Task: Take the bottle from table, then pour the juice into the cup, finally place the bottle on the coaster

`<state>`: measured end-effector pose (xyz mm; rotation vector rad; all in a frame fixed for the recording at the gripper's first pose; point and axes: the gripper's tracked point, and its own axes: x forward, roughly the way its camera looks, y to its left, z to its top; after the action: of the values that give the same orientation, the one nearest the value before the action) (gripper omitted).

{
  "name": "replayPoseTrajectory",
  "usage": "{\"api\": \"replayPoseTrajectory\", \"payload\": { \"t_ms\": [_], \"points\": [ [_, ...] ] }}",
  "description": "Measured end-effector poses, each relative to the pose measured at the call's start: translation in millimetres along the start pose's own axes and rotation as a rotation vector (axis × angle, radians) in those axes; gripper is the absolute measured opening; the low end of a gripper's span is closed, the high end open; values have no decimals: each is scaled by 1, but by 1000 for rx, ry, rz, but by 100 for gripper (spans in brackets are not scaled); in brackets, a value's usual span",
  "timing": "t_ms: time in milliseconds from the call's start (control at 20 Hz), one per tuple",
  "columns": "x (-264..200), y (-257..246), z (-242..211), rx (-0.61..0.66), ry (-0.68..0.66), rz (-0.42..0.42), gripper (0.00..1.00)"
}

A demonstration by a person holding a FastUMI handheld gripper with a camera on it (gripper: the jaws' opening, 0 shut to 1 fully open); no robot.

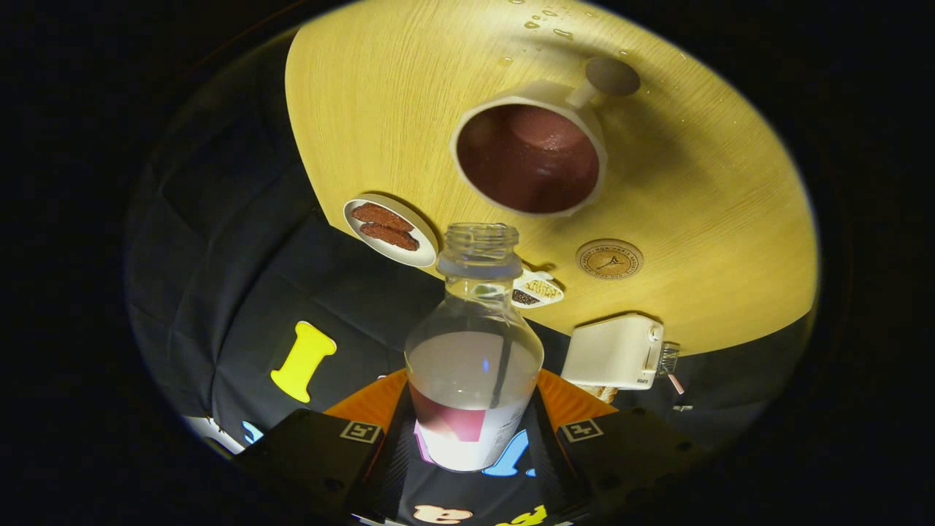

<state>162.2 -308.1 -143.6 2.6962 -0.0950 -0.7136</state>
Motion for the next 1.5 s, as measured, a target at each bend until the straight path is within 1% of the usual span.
{"api": "replayPoseTrajectory", "payload": {
  "t_ms": [350,700,900,1000,1500],
  "points": [
    [-2,-9,5,-109,-67,55,73],
    [-4,-34,-4,-358,-116,119,73],
    [-8,-53,-5,-540,-126,127,73],
    [-12,-58,-10,-654,-133,143,73],
    [-15,-115,-8,-1405,-163,90,73]
  ]
}}
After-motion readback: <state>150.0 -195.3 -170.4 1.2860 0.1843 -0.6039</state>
